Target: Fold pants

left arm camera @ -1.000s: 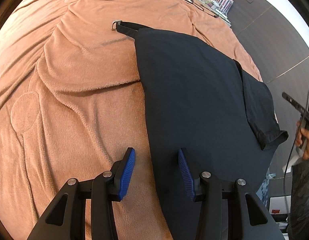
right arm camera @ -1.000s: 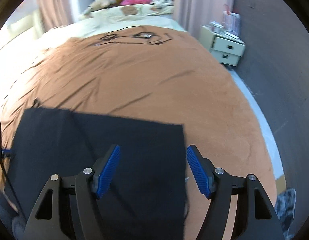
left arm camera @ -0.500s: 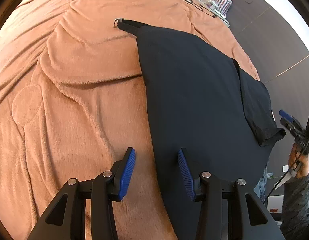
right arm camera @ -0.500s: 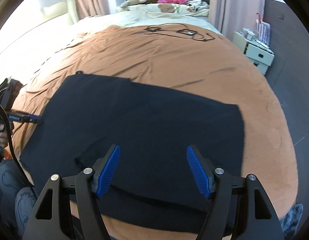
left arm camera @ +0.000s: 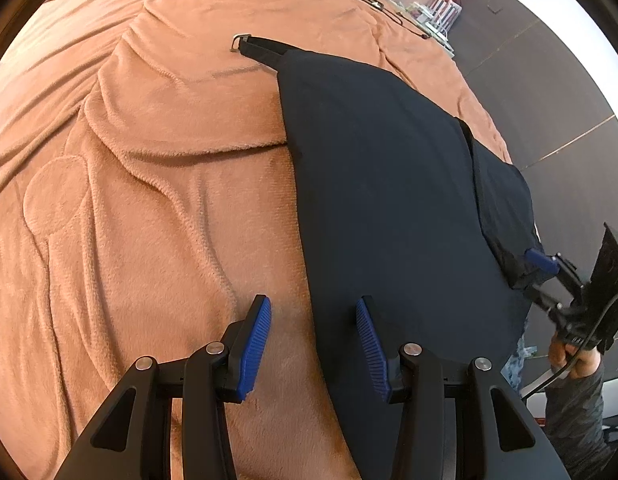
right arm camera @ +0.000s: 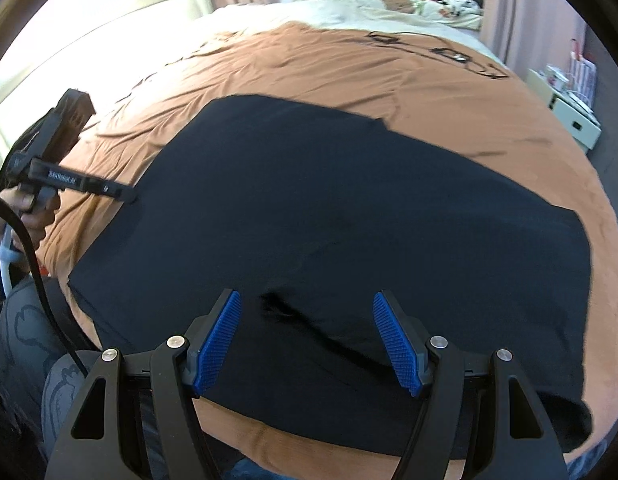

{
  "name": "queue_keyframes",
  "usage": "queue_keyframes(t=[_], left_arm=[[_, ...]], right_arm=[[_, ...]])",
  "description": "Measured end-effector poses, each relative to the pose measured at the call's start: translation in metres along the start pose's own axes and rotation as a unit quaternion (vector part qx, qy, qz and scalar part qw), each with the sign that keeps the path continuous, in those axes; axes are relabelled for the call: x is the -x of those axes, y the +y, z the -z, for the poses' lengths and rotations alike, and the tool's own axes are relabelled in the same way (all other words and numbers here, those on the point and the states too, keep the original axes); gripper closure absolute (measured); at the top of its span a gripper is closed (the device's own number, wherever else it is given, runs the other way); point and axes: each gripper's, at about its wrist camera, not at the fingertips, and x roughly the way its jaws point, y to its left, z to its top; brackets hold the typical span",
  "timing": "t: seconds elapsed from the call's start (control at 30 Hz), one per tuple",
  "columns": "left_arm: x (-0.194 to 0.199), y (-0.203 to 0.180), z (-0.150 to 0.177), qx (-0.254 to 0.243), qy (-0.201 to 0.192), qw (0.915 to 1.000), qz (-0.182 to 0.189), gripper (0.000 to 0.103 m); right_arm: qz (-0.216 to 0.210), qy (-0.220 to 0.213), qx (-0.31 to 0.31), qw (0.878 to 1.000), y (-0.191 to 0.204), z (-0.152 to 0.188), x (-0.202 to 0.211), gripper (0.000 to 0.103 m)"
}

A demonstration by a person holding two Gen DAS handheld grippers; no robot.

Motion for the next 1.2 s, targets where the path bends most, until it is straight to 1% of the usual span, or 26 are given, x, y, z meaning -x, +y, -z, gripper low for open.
queue_keyframes(t=[0.07, 0.13, 0.17, 0.2, 0.23, 0.27, 0.33, 0.4, 0.53, 0.63, 0.73, 0.93, 1.03, 1.07, 1.2], left_arm=[[0.002, 0.003, 0.001, 0.001, 0.0, 1.0, -0.001, 0.056], [0.005, 0.005, 0.003, 0.003, -0.001, 1.0, -0.001, 0.056], [0.005, 0.005, 0.003, 0.003, -0.001, 1.0, -0.001, 0.056], [0.007, 0.007, 0.003, 0.004, -0.001, 1.0, -0.001, 0.056], [0.007, 0.007, 0.004, 0.004, -0.002, 1.0, -0.001, 0.056], [0.007, 0.006, 0.003, 0.005, -0.002, 1.0, -0.001, 0.056], [0.007, 0.006, 0.002, 0.006, -0.002, 1.0, -0.002, 0.056], [0.007, 0.005, 0.001, 0.005, -0.002, 1.0, -0.003, 0.056], [0.008, 0.003, -0.001, 0.006, -0.003, 1.0, -0.006, 0.056], [0.008, 0.003, -0.002, 0.008, -0.004, 0.9999, -0.008, 0.056], [0.009, 0.001, -0.005, 0.008, -0.007, 0.9999, -0.009, 0.056], [0.012, 0.003, -0.01, 0.01, -0.012, 0.9999, -0.008, 0.056], [0.014, 0.005, -0.01, 0.008, -0.012, 0.9999, -0.007, 0.056], [0.014, 0.005, -0.01, 0.008, -0.012, 0.9999, -0.008, 0.056], [0.016, 0.008, -0.009, 0.008, -0.013, 0.9999, -0.008, 0.056]], right_arm=[[0.002, 0.008, 0.007, 1.0, 0.003, -0.001, -0.007, 0.035], [0.012, 0.019, 0.012, 1.0, 0.004, -0.001, -0.015, 0.035], [0.017, 0.023, 0.015, 0.999, 0.003, 0.0, -0.017, 0.037], [0.021, 0.028, 0.018, 0.999, 0.002, 0.001, -0.02, 0.046], [0.025, 0.034, 0.02, 0.999, 0.003, 0.003, -0.023, 0.06], [0.031, 0.041, 0.019, 0.999, 0.0, 0.003, -0.025, 0.068], [0.037, 0.047, 0.013, 0.998, -0.007, 0.002, -0.026, 0.083], [0.04, 0.04, 0.009, 0.998, -0.015, -0.001, -0.021, 0.091], [0.049, 0.009, -0.011, 0.999, -0.039, -0.015, 0.004, 0.095], [0.06, -0.006, -0.027, 0.998, -0.052, -0.025, 0.012, 0.095], [0.072, -0.022, -0.053, 0.996, -0.081, -0.033, 0.024, 0.096], [0.091, -0.035, -0.089, 0.991, -0.118, -0.053, 0.031, 0.097], [0.094, -0.038, -0.108, 0.989, -0.141, -0.063, 0.034, 0.097], [0.097, -0.038, -0.109, 0.989, -0.137, -0.065, 0.031, 0.097], [0.108, -0.033, -0.12, 0.986, -0.148, -0.073, 0.025, 0.098]])
